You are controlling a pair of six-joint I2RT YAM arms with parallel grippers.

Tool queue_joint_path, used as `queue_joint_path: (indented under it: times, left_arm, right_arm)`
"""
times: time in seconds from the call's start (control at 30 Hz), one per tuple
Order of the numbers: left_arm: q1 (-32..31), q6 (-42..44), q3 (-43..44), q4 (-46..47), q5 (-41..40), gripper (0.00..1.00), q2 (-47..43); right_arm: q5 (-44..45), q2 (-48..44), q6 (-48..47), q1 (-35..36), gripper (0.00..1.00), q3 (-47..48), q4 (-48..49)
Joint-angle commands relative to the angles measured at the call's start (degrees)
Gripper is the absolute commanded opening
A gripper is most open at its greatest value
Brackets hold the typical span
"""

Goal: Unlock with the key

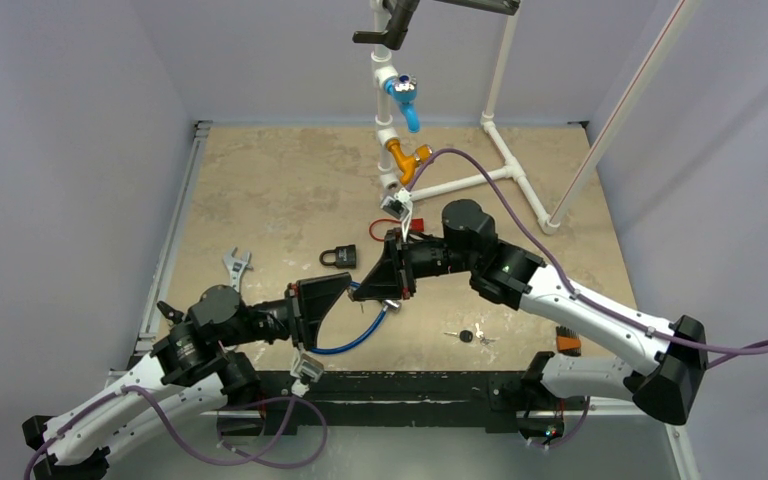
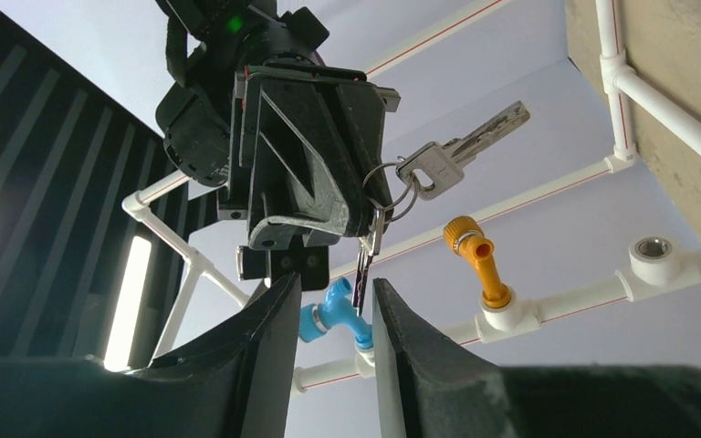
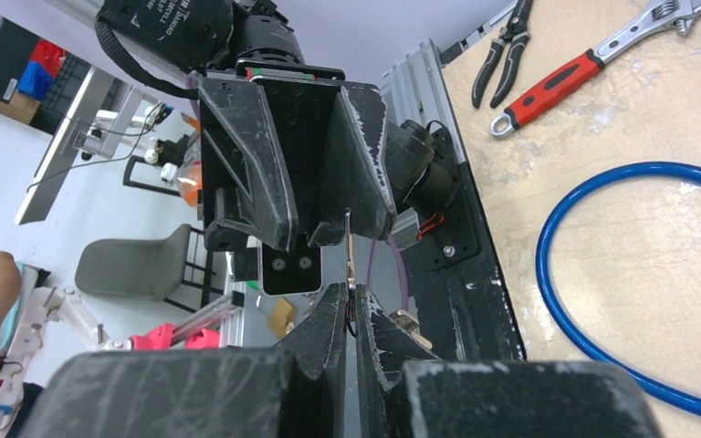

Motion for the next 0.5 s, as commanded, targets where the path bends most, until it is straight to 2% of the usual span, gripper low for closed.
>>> queue_joint_path:
  times: [0.0,0.2,0.33,0.37,0.43,0.47]
  left_arm:
    - [0.0,15.7,-0.4,-0.9,2.1,0.31,-0.6]
    - [0.0,16.0,-0.3,-1.7,1.1,0.01,-1.0]
    - [0.0,15.9,-0.2,-1.7,1.1,0.00,-1.1]
    - [0.0,15.8,-0.2,-1.5,0.7,0.00,-1.0]
    - [0.0,15.8,0.0,-1.4,-0.4,0.00,-0.7]
    - [0.0,16.0,0.1,-1.4,-0.8,0.00,-0.6]
  right_arm:
    - [-2.5,0.7,0.6,-0.2,0.00,3.3,3.8]
    - [-2.5,1.3,0.9,-0.2,0.00,3.4,3.9]
    - [-2.6,1.7,1.6,-0.3,0.00,3.2,5.8]
    - [-2.5,1.6,2.0,-0.3,0.02,2.8,6.6]
    - [-2.2,1.3,3.5,-0.3,0.19,1.4,8.9]
    - [-2.1,1.1,4.5,-0.3,0.24,0.3,10.7]
